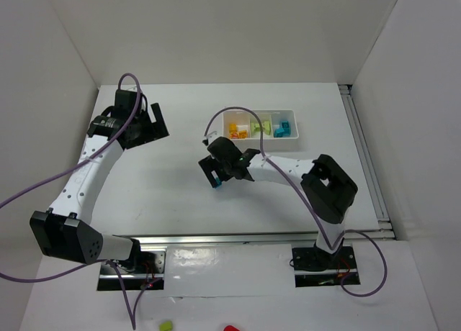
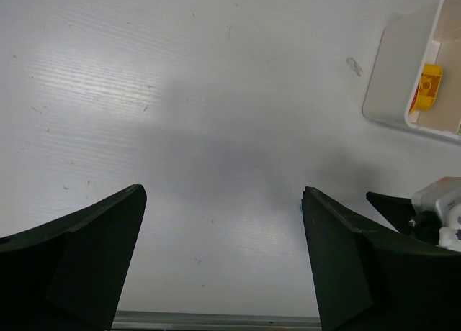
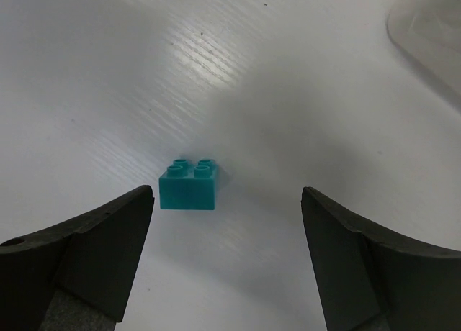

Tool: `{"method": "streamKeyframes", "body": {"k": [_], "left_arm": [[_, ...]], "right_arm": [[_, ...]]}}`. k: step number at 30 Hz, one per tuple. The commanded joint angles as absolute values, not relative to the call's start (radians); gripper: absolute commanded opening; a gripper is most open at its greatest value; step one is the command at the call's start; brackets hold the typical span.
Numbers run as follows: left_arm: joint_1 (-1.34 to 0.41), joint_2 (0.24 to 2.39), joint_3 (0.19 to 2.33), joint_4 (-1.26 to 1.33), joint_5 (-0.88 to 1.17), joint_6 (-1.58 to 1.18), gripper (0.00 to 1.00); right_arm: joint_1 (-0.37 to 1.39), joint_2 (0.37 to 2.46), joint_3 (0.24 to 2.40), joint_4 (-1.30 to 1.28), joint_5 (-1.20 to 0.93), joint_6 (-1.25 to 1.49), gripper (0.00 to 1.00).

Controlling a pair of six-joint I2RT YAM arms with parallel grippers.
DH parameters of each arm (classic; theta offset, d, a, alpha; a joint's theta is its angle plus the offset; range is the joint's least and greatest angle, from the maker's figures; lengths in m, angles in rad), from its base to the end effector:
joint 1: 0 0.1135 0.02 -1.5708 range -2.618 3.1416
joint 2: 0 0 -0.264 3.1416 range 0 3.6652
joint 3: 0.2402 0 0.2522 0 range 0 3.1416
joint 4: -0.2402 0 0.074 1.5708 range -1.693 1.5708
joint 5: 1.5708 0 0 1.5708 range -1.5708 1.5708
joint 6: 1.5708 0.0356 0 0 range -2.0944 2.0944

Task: Sort the legos into containers by color

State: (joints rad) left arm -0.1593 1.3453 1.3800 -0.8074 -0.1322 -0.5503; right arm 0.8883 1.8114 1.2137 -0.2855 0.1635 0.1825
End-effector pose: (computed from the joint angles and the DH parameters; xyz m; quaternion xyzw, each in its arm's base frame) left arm 0.2791 -0.0401 0.3630 -0.2038 0.8969 -0.0776 0.3847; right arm 0.2495 0.2978 0.1973 -0.2985 0.8900 0.1053 0.3282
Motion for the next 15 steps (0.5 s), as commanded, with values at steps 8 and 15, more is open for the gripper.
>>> {"method": "streamKeyframes", "body": {"k": [8,15], "left_arm": [[-0.153,1.341,1.364,-0.79,-0.126,-0.532,0.99],[-0.153,1.332,1.364,-0.79,-0.126,-0.532,0.99]], "right_arm": [[0.919,1.874,1.226,-0.262,0.129,0.166,0.79],[0.937,1.905,1.235,-0.244,0.14,0.175,0.61]]}}
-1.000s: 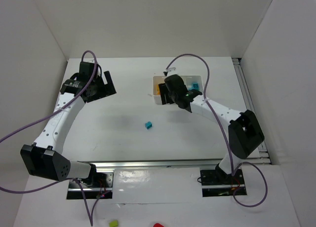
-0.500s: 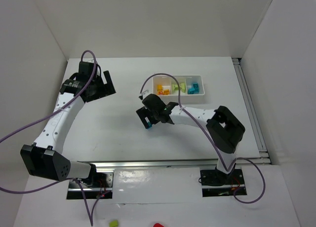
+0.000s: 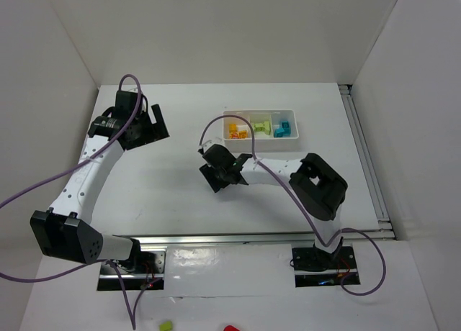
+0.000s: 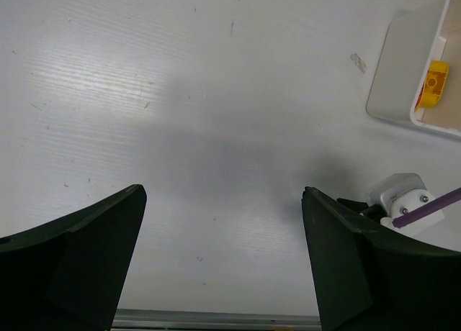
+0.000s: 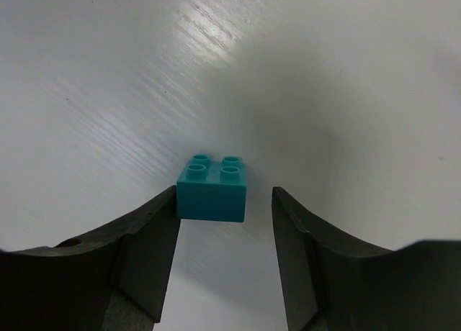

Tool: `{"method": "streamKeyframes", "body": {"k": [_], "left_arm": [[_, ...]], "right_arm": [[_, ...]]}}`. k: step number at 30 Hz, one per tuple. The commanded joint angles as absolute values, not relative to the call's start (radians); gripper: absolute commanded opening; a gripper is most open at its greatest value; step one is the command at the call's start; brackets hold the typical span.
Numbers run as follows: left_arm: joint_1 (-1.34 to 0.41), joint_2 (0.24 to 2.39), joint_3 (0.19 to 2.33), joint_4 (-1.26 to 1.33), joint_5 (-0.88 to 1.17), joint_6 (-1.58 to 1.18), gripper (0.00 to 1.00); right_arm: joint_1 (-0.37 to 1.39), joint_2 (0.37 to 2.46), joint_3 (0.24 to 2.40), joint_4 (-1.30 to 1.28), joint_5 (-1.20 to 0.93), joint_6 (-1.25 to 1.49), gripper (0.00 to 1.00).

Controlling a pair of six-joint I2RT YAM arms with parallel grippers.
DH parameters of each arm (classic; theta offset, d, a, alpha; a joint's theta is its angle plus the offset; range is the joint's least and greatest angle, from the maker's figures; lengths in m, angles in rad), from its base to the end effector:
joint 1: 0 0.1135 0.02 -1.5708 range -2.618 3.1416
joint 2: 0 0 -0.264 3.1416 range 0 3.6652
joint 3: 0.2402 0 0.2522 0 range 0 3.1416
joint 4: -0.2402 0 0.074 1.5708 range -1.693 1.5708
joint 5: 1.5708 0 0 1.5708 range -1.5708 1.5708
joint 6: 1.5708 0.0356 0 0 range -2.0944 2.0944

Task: Sort the legos into containers by color

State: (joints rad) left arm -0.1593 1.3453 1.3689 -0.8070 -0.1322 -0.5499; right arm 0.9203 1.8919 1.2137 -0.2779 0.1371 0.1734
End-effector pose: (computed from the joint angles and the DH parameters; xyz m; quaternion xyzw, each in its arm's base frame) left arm 0.2791 -0.0401 0.3595 -0.2037 0.8990 -0.0757 0.3801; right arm 0.2429 0.3112 0.1678 -0.3276 0.8929 0.1012 0.2918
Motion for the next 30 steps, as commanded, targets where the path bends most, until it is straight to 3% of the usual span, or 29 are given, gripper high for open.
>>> {"method": "streamKeyframes", "body": {"k": [1,4,13,20,24,30], "left_arm": [[-0.153,1.331,1.364,-0.79,-0.126,-0.532,0.99],[-0.153,1.331,1.364,-0.79,-0.126,-0.532,0.99],[-0.153,1.331,1.364,-0.79,-0.126,-0.532,0.99],[-0.153,1.331,1.355,-0.781,-0.117,-0.532,0.99],[-0.153,1.341,1.345,-0.769,-0.107,-0.532,0.99],[-0.153,1.35,1.345,-0.769,-0.107,-0.532,0.99]], "right_arm": [[0.937,1.919,1.245,-0.244,0.14,0.175,0.59],[0.937,1.928,1.272,-0.264,0.153,0.175,0.48],[0.89,1.746,1.269,-0.325,0.36,0.216,0.43],[0.62,1.588,1.221,-0.374,0.472,0.32,0.43],[0.419,1.588,1.226,-0.365,0.445,0.353,0.43],[0.285,1.724,1.342,-0.31,0.411,0.382,0.43]]}}
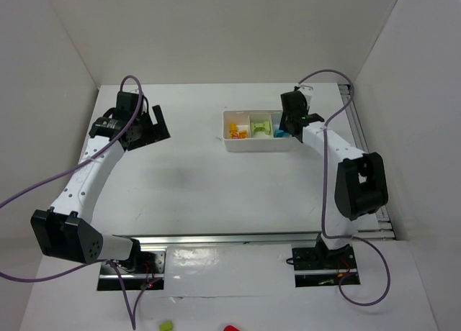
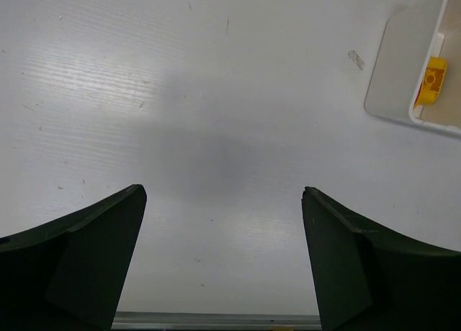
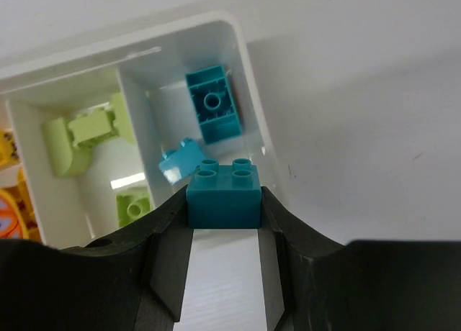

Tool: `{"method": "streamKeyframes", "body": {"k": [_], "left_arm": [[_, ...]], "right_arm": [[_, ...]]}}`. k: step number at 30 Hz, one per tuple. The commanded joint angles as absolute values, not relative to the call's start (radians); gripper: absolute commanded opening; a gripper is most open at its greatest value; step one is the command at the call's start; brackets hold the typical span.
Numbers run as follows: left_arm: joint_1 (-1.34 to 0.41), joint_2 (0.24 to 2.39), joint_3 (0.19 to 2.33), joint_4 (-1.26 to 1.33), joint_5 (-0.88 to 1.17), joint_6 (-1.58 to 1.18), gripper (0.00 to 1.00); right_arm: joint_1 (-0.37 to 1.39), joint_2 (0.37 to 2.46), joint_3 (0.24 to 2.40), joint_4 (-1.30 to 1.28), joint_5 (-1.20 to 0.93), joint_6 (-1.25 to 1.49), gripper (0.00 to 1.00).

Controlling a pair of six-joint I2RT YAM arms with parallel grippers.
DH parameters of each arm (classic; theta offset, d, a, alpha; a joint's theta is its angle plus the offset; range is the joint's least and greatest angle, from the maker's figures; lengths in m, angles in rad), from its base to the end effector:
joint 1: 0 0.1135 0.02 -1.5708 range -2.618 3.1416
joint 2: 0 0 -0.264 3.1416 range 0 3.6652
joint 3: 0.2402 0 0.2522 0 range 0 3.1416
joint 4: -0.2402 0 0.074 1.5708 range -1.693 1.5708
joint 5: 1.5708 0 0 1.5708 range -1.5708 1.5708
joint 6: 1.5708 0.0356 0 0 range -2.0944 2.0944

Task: Sort the legos into containers by color

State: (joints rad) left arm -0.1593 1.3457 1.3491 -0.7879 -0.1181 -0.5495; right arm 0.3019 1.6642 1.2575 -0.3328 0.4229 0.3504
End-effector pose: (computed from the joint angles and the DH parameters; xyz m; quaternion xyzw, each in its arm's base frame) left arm 0.2803 -0.0408 0.3544 -0.2009 0.9002 -0.0816 0.3776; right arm 0.3595 0.0967 0.2628 0.1064 0.8922 -0.0554 0.4355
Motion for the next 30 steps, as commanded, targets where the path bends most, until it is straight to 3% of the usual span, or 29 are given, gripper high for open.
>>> {"method": "streamKeyframes", "body": {"k": [1,7,9,10,13,17,20,23,30], "left_arm": [[-0.153,1.35,1.345,-0.769,-0.107,-0.532,0.99],[-0.153,1.35,1.355,-0.769,-0.107,-0.523,0.99],[-0.153,1.359,1.364,-0.769,-0.107,-0.523,0.99],[-0.153,1.359,1.364,-0.769,-0.107,-0.523,0.99],[-0.153,1.359,1.374,-0.769,-0.107,-0.523,0.99],[-0.153,1.359,1.374,-0.778,-0.107,-0.523,0.99],[-0.153,1.368,1.374,-0.778,-0.107,-0.523,0.99],[-0.153,1.368,1.384,-0.778,-0.107,-0.523,0.99],[-0.153,1.388,1.393,-0.759,-0.087,-0.514,0.99]], "right_arm": [[0.266,1.764,1.359,-0.301,0.399,0.382,0.43],[0.244,1.881,1.503,-0.272,0.379,0.362,0.49],[0.244,1.926,1.54,-0.29,0.368,0.362,0.64],[0.244,1.939,1.581,-0.304,0.368,0.362,0.81],[0.255,1.928,1.598,-0.318,0.399,0.362,0.92],[0.279,1.81,1.534,-0.282,0.452,0.362,0.92],[0.279,1.715,1.503,-0.331,0.57,0.39,0.97],[0.239,1.657,1.482,-0.469,0.71,0.474,1.0],[0.063,1.591,1.37,-0.748,0.746,0.689,1.0]]}}
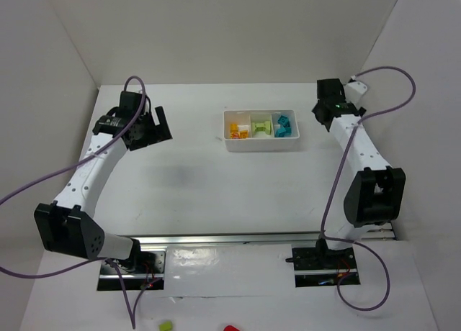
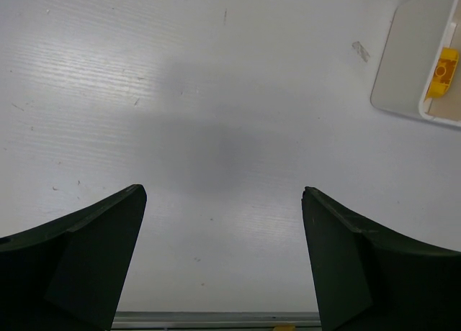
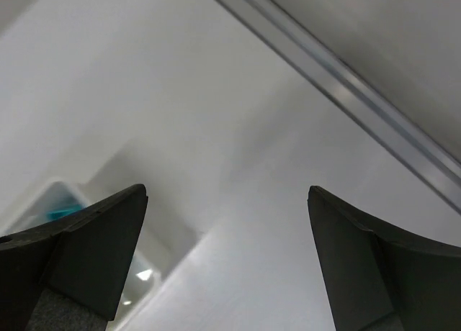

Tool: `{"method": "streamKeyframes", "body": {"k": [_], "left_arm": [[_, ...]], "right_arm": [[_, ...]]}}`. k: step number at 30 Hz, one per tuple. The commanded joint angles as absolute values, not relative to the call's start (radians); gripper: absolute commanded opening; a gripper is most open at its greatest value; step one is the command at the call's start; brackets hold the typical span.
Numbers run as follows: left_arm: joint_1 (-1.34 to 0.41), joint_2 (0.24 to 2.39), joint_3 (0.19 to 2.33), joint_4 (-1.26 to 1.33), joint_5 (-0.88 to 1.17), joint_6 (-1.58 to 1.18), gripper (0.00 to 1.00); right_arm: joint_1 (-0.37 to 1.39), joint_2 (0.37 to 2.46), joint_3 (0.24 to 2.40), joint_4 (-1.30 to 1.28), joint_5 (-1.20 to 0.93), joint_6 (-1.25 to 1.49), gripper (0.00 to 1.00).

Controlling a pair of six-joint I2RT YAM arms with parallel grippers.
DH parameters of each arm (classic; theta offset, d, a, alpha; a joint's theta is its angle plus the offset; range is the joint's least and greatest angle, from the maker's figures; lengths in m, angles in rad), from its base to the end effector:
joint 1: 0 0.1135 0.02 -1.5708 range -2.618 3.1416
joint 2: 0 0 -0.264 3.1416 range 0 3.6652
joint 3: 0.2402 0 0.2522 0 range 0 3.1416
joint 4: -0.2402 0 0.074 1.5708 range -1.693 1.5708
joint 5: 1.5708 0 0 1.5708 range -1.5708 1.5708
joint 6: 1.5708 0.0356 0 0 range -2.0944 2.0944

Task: Sort the legos into containers by color

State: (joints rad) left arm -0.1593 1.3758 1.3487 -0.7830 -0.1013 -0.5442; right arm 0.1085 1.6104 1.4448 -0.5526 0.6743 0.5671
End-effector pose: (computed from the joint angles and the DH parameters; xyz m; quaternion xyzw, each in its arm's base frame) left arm 0.2877 -0.0426 0.3466 -0.1958 0.9066 -0.0836 0.3643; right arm 0.3589 0.0167 0.3291 0.3285 0.8057 -0.1549 0.4680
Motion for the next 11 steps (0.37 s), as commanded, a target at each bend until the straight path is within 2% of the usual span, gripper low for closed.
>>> {"method": "streamKeyframes", "body": {"k": [1,5,11], "left_arm": [[-0.153,1.388,1.393,-0.759,-0.078,-0.505,0.99],[-0.153,1.397,1.393,-0.749,-0.078,-0.505,0.99],[-0.153,1.427,1.402,-0.739,-0.057,-0.495,0.99]], "right_arm": [[0.051,1.569,1.349,-0.759,0.746,0.712,1.0],[0.005,1.488,1.223,-0.743,0.701,0.723,1.0],[-0.026,1.373,1.147,-0.646,0.618,0.684,1.0]]}}
